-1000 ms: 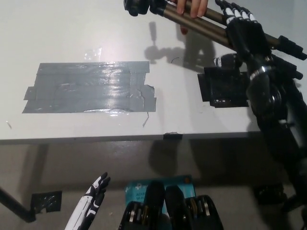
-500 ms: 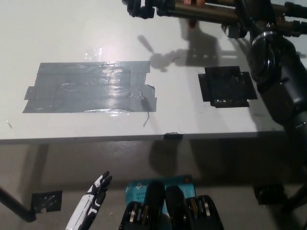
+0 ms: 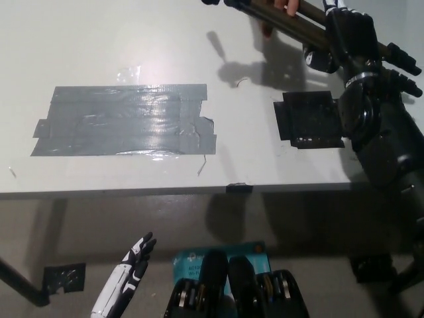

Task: A person hands a tripod to the robot which it grabs with its right hand and places in the middle of the table in front of it

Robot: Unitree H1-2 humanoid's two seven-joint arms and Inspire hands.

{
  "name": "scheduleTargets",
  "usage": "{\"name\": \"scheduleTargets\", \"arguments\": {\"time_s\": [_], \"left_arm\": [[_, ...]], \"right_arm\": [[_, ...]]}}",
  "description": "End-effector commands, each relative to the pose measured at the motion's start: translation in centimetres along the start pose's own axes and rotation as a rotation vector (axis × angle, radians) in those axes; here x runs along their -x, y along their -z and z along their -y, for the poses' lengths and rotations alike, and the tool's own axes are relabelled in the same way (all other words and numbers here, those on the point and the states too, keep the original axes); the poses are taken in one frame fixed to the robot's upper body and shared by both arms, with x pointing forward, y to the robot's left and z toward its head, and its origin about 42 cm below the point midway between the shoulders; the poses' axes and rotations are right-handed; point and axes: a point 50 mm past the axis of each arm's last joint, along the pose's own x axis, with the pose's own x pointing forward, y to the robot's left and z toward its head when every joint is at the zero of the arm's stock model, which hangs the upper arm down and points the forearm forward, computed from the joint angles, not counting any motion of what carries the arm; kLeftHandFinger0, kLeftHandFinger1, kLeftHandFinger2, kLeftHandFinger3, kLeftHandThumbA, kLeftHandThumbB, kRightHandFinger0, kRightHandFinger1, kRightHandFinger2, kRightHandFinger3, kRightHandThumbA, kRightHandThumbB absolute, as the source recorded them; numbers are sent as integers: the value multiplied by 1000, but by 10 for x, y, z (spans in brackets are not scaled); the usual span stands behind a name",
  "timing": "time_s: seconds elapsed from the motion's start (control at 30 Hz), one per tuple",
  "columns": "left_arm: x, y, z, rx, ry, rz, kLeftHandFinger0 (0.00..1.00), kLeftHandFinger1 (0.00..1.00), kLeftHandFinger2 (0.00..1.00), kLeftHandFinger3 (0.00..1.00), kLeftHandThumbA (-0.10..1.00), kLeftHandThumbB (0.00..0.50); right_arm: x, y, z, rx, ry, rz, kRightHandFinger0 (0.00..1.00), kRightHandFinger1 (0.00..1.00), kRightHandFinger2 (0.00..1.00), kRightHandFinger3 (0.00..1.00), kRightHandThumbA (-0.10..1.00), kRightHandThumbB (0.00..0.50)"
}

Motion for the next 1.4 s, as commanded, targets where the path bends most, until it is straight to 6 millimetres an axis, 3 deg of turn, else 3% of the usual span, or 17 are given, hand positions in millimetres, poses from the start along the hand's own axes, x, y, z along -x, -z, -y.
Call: {"name": "scheduleTargets", "arguments": {"time_s": [0.0,0.17,0.23,0.3,0.4,0.53,0.6,0.87,0.93,0.97,1.0,1.03,1.07,1.17,1.2,1.3,1.37], "left_arm": [[-9,-14,-5,-33,25,58,1000,1000,1000,1000,1000,375],[-9,-15,-4,-34,27,64,1000,1000,1000,1000,1000,371],[-10,-15,-4,-35,29,64,1000,1000,1000,1000,1000,371],[-10,-16,-4,-35,33,69,1000,1000,1000,1000,1000,359],[-10,-16,-3,-40,36,77,1000,1000,1000,1000,1000,352],[-11,-15,-3,-48,33,78,1000,1000,1000,1000,1000,366],[-12,-16,-3,-49,35,76,1000,1000,1000,1000,1000,362],[-11,-15,-3,-54,37,76,1000,1000,1000,1000,1000,362],[-10,-15,-3,-51,33,75,1000,1000,1000,1000,1000,360],[-10,-15,-3,-53,35,73,1000,1000,1000,1000,1000,361],[-10,-15,-3,-54,36,72,1000,1000,1000,1000,1000,360],[-10,-15,-2,-54,37,71,1000,1000,1000,1000,1000,360],[-10,-14,-2,-54,37,69,1000,1000,1000,1000,1000,361],[-11,-13,-2,-55,40,68,1000,1000,1000,1000,1000,363],[-12,-14,-1,-54,42,69,1000,1000,1000,1000,1000,363],[-12,-15,-2,-59,43,69,1000,1000,1000,1000,1000,359],[-14,-14,-3,-59,42,65,1000,1000,1000,1000,1000,360]], "right_arm": [[-26,-24,66,-11,343,156,36,588,931,934,-100,216],[-17,-21,52,10,305,195,0,525,871,880,-100,216],[-13,-20,45,2,289,199,0,519,868,892,-100,209],[-6,-17,34,-5,267,208,0,530,896,982,-100,199],[5,-10,12,11,210,194,0,523,890,996,-100,177],[21,6,-14,51,140,200,0,440,838,875,-100,220],[29,18,-25,60,106,195,0,400,836,808,-100,209],[55,49,-57,99,17,150,0,436,880,834,-100,211],[59,54,-62,110,-17,128,0,492,921,900,-100,193],[59,58,-64,106,-85,87,48,548,969,949,-100,187],[58,61,-66,77,-159,36,216,649,971,965,66,223],[55,64,-65,35,-305,-19,689,1000,1000,1000,421,325],[53,65,-61,7,-426,-45,1000,1000,1000,1000,545,375],[52,65,-50,-49,-540,-52,1000,1000,1000,1000,656,486],[50,64,-41,-106,-565,-31,1000,1000,1000,1000,725,499],[43,55,-12,-239,-641,43,1000,1000,1000,1000,751,500],[39,41,29,-406,-728,125,1000,1000,1000,1000,668,494]]}}
